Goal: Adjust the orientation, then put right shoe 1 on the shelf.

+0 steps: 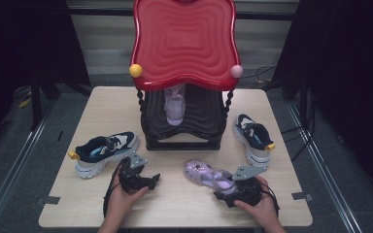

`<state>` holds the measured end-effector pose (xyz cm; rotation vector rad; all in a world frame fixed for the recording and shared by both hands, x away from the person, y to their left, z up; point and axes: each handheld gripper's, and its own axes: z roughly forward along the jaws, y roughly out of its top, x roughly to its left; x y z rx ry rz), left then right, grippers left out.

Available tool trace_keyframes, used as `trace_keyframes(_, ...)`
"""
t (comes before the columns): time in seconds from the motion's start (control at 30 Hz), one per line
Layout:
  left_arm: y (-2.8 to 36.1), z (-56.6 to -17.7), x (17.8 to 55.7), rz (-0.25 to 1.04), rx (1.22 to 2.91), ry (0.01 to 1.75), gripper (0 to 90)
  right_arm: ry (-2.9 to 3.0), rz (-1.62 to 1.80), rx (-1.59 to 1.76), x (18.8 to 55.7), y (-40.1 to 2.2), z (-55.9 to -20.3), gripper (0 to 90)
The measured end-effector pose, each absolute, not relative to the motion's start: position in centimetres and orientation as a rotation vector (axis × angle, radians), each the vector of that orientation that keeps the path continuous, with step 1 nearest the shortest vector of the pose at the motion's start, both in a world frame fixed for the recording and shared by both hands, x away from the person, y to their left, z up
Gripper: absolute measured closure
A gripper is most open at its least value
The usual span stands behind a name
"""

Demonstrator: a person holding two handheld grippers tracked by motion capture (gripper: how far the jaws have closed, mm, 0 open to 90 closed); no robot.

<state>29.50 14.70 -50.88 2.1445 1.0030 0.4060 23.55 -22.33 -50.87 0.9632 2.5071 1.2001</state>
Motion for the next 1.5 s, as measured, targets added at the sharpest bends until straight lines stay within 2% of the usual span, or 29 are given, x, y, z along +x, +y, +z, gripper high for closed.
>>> trace_keyframes(0.23,14.7,-50.9,29.5,0.406,2.142,1.005,14.4,2.532,1.221,0.965,22.6,-22.5,-50.9,22.2)
trace_keyframes(0.4,14.7,-50.9,29.5,0.406,2.139,1.008,14.5,2.512,1.200,0.990,22.8,-22.5,-50.9,17.3)
trace_keyframes(0.63,14.7,-50.9,29.5,0.407,2.141,1.006,14.4,2.521,1.179,0.970,23.6,-21.9,-50.9,17.2)
trace_keyframes(0.77,14.7,-50.9,29.5,0.404,2.141,1.005,14.4,2.504,1.122,0.924,23.4,-21.3,-50.9,23.5)
trace_keyframes(1.0,14.7,-50.9,29.5,0.406,2.143,1.005,14.4,2.505,1.118,0.922,23.3,-21.2,-50.9,24.5)
trace_keyframes(1.13,14.7,-50.9,29.5,0.407,2.140,1.007,14.4,2.482,1.121,0.935,23.1,-21.0,-50.9,30.3)
trace_keyframes(1.5,14.7,-50.9,29.5,0.407,2.139,1.009,14.4,2.459,1.124,0.979,22.8,-20.8,-50.9,32.4)
